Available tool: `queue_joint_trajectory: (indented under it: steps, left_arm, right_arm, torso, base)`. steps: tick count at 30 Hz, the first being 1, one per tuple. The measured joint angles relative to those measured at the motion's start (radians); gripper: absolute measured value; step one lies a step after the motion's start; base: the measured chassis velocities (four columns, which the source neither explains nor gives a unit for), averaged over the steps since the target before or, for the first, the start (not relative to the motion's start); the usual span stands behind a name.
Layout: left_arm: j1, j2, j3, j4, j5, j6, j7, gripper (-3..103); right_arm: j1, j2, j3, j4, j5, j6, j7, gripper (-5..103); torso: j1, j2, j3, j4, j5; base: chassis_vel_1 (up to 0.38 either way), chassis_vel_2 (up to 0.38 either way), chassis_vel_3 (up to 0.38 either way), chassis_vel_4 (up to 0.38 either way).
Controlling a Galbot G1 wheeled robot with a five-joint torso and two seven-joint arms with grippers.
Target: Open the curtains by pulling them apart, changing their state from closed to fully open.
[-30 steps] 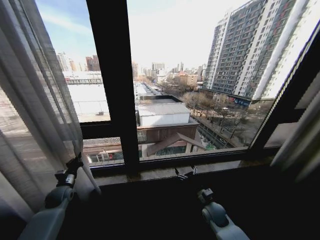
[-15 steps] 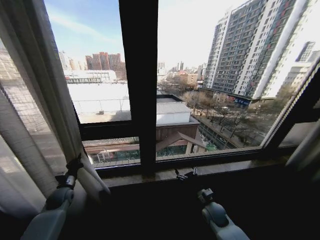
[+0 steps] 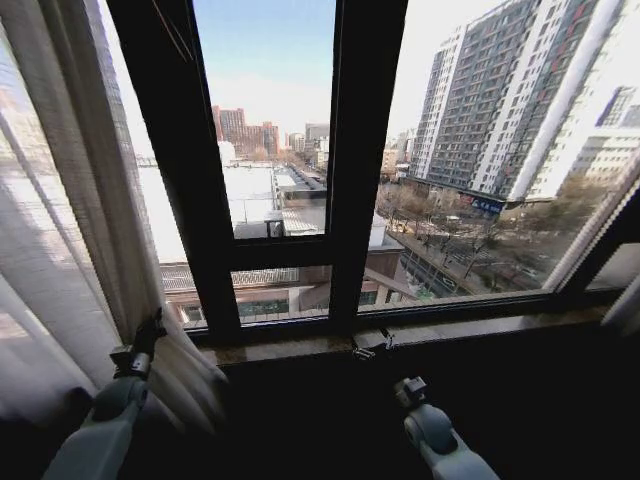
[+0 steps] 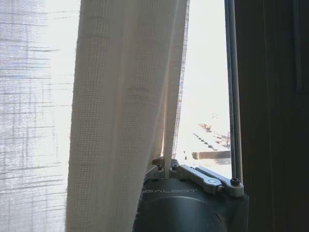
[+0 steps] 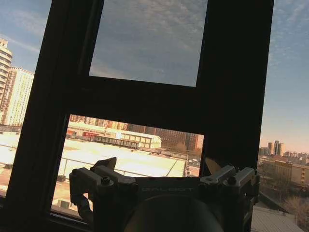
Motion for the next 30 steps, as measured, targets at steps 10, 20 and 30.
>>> queue_joint_trajectory:
  steps: [10, 20, 30]
  left_arm:
    - [0.000, -0.005, 0.002, -0.004, 0.002, -0.002, -0.001, 0]
    - [-0.006, -0.010, 0.009, 0.001, 0.011, -0.004, -0.001, 0]
    - [-0.021, 0.001, 0.013, 0.039, 0.014, -0.018, -0.001, 0]
  right_arm:
    - [0.000, 0.000, 0.000, 0.000, 0.000, 0.000, 0.000, 100]
    - [0.000, 0.000, 0.000, 0.000, 0.000, 0.000, 0.000, 100]
    - [0.000, 0.000, 0.000, 0.000, 0.000, 0.000, 0.000, 100]
  torso:
    - [0.001, 0.000, 0.000, -0.0002, -0.0002]
    - [0.001, -0.001, 0.000, -0.0009, 0.0002]
    - [0.001, 0.000, 0.000, -0.0002, 0.0000]
  base:
    - [0.206, 0.135, -0.190, -0.155]
    - [-0.034, -0.002, 0.032, 0.006]
    - [-0.001, 0.042, -0.007, -0.031]
